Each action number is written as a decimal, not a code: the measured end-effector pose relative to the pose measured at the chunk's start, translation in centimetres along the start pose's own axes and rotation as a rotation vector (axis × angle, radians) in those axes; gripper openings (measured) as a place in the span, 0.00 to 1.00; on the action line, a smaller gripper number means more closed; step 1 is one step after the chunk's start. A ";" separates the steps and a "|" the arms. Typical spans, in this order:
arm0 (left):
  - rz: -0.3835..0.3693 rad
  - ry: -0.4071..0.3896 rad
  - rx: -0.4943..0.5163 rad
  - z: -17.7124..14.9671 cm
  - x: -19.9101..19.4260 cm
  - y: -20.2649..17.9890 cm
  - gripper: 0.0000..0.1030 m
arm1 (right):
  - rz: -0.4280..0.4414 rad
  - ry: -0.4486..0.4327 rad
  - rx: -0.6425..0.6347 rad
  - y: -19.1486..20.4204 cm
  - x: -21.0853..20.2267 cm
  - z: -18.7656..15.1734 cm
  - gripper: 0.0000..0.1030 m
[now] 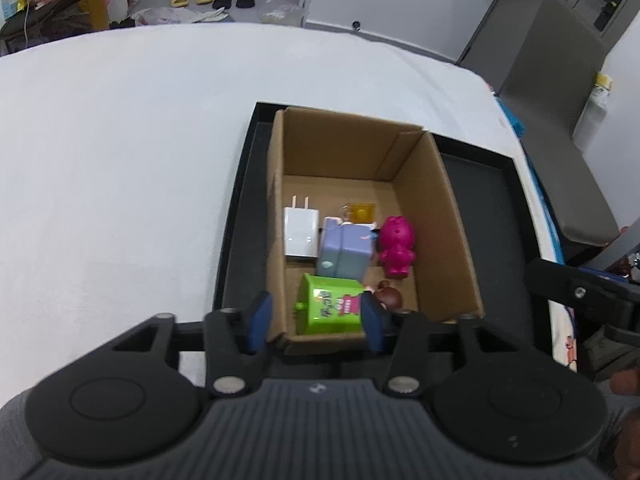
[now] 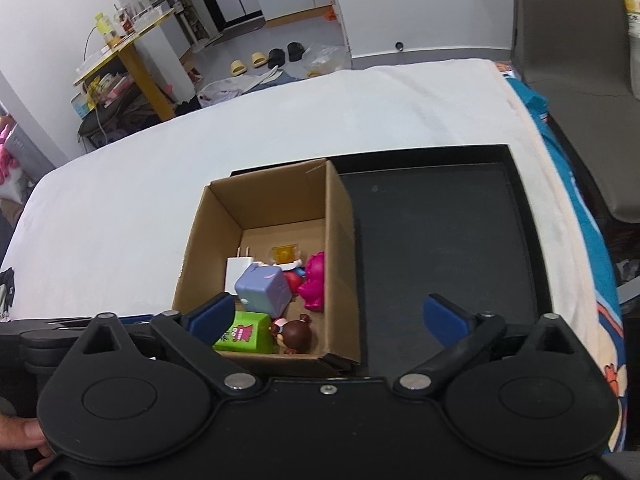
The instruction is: Organize rigid objects
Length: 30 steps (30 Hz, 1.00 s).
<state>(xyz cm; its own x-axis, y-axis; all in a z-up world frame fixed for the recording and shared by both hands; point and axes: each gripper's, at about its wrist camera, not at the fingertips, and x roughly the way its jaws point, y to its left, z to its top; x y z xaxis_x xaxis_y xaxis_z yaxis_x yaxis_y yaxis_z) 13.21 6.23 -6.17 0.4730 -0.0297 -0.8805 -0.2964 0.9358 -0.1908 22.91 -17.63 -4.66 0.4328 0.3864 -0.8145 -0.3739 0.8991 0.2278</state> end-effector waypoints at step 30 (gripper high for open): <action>-0.043 -0.126 0.140 -4.4 -9.6 -4.5 0.97 | -0.072 -0.115 0.071 -2.4 -7.9 -3.6 1.00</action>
<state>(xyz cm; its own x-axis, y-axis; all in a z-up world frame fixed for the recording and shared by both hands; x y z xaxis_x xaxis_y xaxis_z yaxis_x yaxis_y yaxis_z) 6.37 0.75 1.29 0.5857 -0.0350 -0.8098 -0.1594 0.9746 -0.1575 17.49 -23.55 -0.71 0.5494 0.3380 -0.7642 -0.2812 0.9360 0.2118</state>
